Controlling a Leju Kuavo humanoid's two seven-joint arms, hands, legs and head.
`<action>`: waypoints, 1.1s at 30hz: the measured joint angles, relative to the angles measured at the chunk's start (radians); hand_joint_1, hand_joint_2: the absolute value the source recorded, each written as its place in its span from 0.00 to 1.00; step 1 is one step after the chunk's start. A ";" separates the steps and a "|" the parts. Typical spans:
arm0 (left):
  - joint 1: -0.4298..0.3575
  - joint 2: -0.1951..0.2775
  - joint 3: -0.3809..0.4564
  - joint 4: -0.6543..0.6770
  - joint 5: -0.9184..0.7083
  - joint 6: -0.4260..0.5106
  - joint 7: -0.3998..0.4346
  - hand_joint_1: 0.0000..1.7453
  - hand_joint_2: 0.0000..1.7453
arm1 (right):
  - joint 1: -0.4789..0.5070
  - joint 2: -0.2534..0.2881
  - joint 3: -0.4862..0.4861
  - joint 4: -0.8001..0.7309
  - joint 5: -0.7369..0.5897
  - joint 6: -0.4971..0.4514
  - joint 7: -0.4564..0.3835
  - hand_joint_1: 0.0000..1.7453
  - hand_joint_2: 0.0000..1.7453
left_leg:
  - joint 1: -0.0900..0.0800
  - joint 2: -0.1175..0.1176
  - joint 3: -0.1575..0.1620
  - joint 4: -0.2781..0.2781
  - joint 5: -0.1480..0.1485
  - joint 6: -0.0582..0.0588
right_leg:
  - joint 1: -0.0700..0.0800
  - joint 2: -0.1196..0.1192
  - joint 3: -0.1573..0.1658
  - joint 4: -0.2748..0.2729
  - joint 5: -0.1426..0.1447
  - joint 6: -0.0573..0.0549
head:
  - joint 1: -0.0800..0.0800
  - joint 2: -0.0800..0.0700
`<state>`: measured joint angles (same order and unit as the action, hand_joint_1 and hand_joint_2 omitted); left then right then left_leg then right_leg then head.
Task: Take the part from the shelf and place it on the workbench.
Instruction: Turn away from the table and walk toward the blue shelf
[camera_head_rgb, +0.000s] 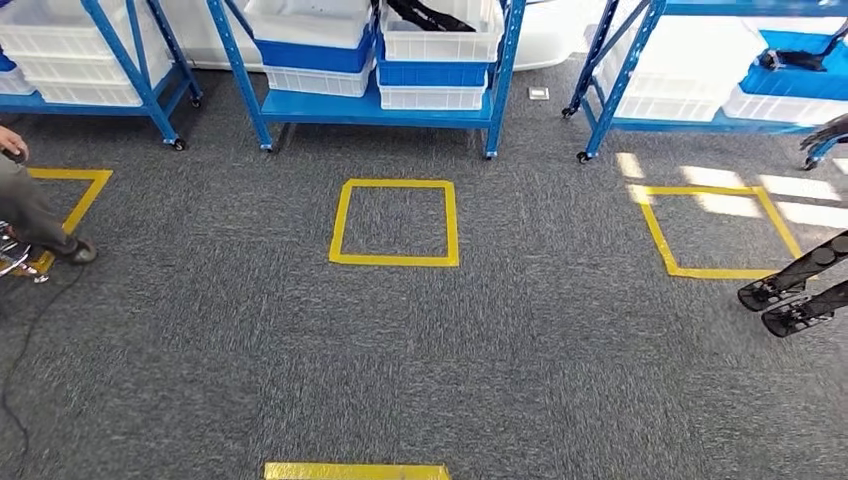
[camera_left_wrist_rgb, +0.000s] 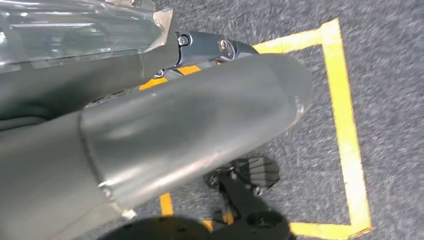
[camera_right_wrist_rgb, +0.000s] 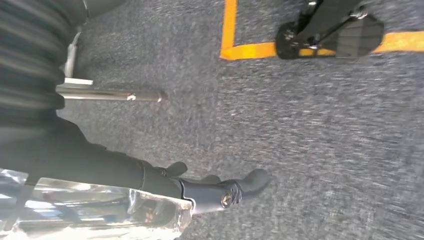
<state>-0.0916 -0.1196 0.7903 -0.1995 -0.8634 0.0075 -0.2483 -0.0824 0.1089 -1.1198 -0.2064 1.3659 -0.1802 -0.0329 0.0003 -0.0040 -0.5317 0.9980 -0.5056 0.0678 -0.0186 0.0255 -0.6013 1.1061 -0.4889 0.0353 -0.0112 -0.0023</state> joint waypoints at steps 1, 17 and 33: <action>0.001 0.001 0.000 0.000 -0.002 0.004 0.000 0.00 0.00 | -0.002 0.000 0.000 0.000 0.000 0.000 0.000 0.00 1.00 | 0.001 0.004 0.002 0.000 -0.004 0.001 | -0.001 -0.007 -0.029 0.056 -0.023 -0.004 | 0.002 0.000; -0.007 0.002 0.000 -0.001 -0.014 0.037 0.001 0.00 0.00 | 0.009 -0.004 0.004 0.002 0.001 0.000 0.002 0.00 1.00 | 0.031 0.012 -0.075 0.265 -0.047 -0.083 | 0.005 -0.021 0.095 -0.088 -0.039 -0.064 | -0.006 0.000; 0.004 0.000 0.001 -0.003 -0.015 0.047 0.010 0.00 0.00 | -0.004 -0.002 0.005 0.000 0.001 0.002 0.007 0.00 1.00 | 0.012 -0.003 0.006 0.011 0.002 -0.010 | 0.014 -0.011 0.015 0.203 -0.113 -0.007 | -0.011 0.000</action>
<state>-0.0879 -0.1191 0.7910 -0.2024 -0.8782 0.0546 -0.2379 -0.0860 0.1071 -1.1151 -0.2068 1.3667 -0.1778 -0.0257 0.0127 -0.0066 -0.5252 1.0093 -0.5041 0.0574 -0.0050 0.0149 -0.5859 1.3088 -0.6024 0.0286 -0.0220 -0.0026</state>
